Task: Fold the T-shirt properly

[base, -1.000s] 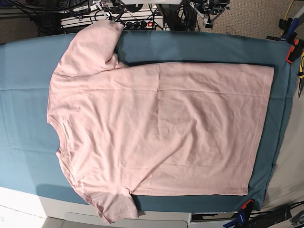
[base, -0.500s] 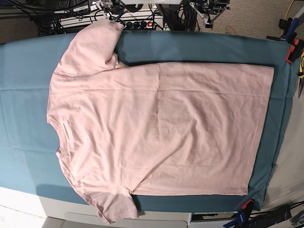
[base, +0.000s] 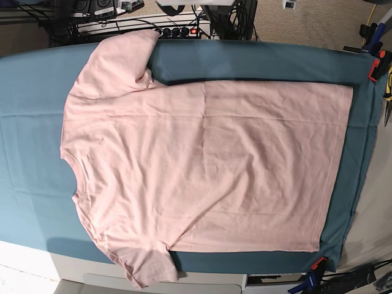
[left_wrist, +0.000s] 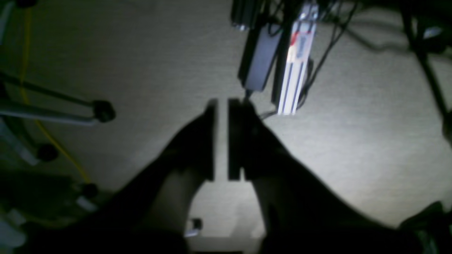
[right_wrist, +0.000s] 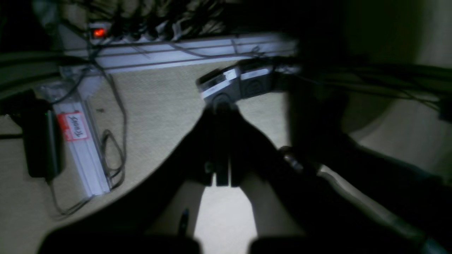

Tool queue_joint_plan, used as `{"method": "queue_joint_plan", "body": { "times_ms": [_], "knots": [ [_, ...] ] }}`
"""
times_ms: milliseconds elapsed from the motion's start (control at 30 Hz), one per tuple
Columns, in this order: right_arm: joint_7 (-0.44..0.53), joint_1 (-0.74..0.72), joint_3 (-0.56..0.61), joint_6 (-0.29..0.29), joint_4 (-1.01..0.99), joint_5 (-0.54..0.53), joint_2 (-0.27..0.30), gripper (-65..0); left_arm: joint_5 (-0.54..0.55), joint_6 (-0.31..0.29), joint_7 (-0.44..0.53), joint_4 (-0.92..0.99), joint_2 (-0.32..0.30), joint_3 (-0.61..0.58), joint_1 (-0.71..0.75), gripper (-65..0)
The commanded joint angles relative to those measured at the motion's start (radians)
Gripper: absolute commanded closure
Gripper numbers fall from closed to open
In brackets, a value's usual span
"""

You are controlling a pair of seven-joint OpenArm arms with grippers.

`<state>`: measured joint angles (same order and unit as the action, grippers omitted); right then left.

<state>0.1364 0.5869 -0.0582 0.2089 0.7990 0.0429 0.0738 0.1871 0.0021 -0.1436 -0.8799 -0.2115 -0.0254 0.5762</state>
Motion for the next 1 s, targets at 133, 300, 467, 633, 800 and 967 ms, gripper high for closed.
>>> {"method": "queue_joint_plan", "body": {
  "times_ms": [133, 300, 467, 633, 800, 967],
  "knots": [
    [0.024, 0.267, 0.014, 0.01, 0.347, -0.075, 0.134, 0.0, 0.0, -0.053, -0.094, -0.441, -0.145, 0.002, 0.302, -3.7],
    [0.024, 0.5, -0.096, 0.035, 0.723, -0.108, 0.242, 0.0, 0.001, -0.063, -0.25, -0.94, -0.3, 0.085, 0.582, -5.2],
    [-0.053, 0.616, -0.314, 0.02, 1.029, -0.336, 0.259, 0.0, 0.15, -0.178, -0.379, -1.289, -0.354, 0.318, 0.72, -5.2],
    [-0.235, 0.602, -0.547, -0.143, 1.201, -0.486, 0.259, 0.0, 0.441, -0.322, -0.475, -1.473, -0.354, 0.575, 0.716, -5.2],
    [-0.483, 0.499, -0.739, -0.429, 1.234, -0.828, 0.249, 0.0, 0.655, -0.383, -0.488, -1.476, -0.351, 0.732, 0.644, -5.2],
    [-0.563, 0.394, -0.772, -0.508, 1.229, -0.985, 0.199, 0.0, 0.772, -0.385, -0.493, -1.408, -0.35, 0.748, 0.518, -5.2]
  ]
}}
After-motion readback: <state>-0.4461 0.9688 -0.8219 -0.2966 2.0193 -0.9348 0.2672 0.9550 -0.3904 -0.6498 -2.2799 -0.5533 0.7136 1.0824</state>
